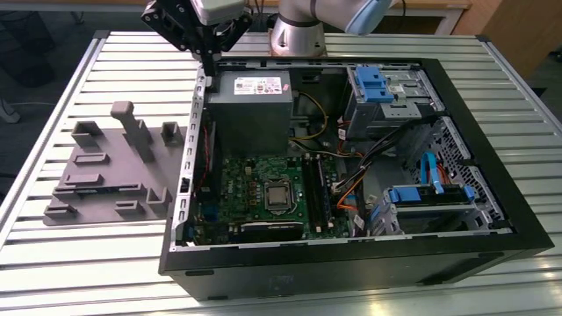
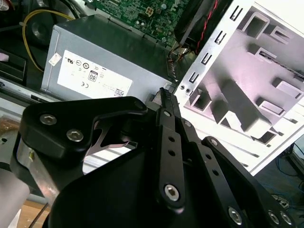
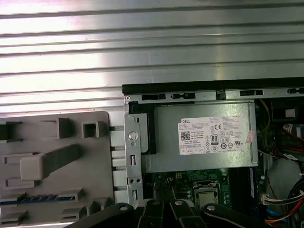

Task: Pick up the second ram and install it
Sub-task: 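Reach for the second ram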

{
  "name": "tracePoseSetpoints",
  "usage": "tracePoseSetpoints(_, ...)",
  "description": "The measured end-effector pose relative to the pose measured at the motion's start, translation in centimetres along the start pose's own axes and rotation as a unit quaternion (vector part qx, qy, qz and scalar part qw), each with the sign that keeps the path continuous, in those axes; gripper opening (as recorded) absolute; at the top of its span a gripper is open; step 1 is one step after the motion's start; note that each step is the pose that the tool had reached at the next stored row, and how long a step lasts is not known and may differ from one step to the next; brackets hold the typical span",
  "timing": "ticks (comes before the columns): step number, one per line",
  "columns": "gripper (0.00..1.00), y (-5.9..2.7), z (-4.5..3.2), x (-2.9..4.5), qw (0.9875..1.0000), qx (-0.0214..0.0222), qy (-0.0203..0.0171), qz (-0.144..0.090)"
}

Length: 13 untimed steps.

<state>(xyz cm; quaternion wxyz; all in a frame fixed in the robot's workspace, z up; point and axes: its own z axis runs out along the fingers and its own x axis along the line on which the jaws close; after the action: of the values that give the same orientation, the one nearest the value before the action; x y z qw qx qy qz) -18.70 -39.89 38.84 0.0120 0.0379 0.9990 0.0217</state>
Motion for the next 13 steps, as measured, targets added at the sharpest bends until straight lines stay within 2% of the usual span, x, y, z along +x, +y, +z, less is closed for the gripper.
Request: tracePoseSetpoints(13, 0.11, -0.12, 0.14, 1.43, 1.0000, 0.0001, 0.0009, 0.000)
